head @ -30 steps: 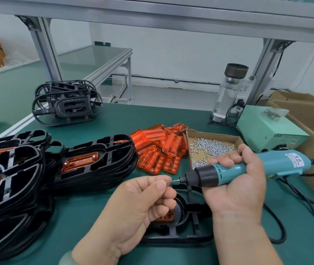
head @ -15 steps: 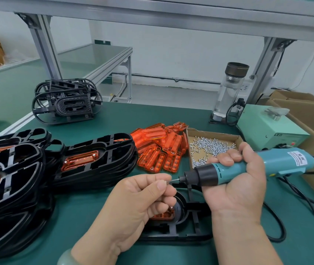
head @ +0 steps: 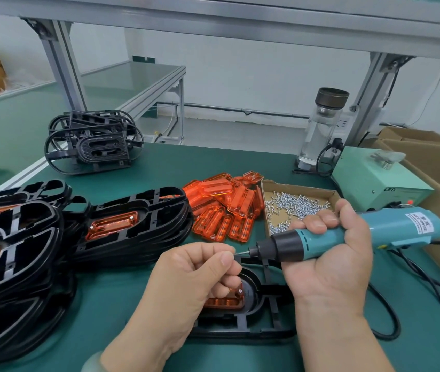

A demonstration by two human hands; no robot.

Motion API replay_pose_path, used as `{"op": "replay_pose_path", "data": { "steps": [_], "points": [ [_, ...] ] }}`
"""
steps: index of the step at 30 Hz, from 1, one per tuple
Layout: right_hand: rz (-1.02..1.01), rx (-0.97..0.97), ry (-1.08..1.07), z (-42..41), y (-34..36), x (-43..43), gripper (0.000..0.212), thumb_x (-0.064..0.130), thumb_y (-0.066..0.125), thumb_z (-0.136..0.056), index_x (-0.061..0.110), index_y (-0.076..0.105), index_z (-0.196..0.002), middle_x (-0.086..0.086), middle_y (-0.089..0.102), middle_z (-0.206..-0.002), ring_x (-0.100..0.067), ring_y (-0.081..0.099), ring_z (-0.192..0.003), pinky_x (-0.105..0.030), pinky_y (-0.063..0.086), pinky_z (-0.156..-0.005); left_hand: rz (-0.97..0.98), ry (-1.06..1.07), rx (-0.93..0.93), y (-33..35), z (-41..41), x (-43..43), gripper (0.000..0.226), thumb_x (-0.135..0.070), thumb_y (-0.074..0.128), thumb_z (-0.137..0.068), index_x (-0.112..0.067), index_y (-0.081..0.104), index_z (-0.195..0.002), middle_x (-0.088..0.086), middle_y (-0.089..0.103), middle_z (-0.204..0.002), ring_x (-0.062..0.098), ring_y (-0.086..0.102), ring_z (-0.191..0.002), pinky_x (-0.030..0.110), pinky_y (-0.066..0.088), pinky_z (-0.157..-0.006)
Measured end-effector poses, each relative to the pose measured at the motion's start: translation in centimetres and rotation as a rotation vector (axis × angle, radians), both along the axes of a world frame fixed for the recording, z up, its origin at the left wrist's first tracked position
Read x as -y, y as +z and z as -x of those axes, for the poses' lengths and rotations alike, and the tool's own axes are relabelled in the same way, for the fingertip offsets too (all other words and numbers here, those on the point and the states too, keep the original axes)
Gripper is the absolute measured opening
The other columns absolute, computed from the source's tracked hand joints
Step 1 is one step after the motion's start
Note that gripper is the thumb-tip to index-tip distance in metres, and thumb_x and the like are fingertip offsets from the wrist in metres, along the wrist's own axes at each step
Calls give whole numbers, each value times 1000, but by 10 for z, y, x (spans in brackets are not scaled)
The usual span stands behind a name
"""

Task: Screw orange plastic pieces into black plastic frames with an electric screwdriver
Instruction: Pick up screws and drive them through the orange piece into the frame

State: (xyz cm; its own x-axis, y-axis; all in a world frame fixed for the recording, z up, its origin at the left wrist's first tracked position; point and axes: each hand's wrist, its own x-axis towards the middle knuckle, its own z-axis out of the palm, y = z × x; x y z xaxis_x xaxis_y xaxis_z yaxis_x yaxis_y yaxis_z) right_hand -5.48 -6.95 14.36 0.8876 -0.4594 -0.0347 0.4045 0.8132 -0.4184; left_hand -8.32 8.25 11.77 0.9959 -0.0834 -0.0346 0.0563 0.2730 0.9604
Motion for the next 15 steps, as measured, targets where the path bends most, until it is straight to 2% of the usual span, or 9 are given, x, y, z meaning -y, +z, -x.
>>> {"op": "replay_pose_path", "data": {
  "steps": [2, 5, 9, 15],
  "points": [
    [-7, -2, -1, 0, 1, 0, 11, 19, 53, -94, 24, 52, -84, 11, 44, -59, -4, 43, -45, -20, 43, -56, -45, 11, 25, -1, 0, 1, 11, -17, 68, -75, -25, 76, -78, 9, 71, -70, 15, 65, -60, 17, 48, -50],
    [-6, 2, -7, 0, 1, -1, 11, 19, 53, -94, 23, 53, -84, 11, 44, -59, -4, 43, -45, -19, 44, -56, -145, 69, 92, -2, 1, 1, 24, -7, 65, -83, -28, 75, -79, 6, 72, -71, 14, 67, -61, 16, 49, -51],
    [6, 22, -3, 1, 0, -3, 9, 19, 54, -93, 23, 54, -85, 11, 45, -59, -4, 43, -45, -19, 45, -56, -284, 109, 187, 0, 2, 1, 22, -12, 64, -83, -33, 73, -80, 1, 72, -70, 10, 68, -61, 14, 49, -53],
    [2, 26, -2, 1, -1, -3, 11, 21, 53, -95, 24, 53, -85, 12, 44, -60, -4, 43, -45, -18, 45, -55, -273, 94, 184, -1, 2, 0, 24, -11, 66, -83, -34, 73, -81, 1, 72, -69, 11, 68, -62, 15, 49, -54]
  ]
}}
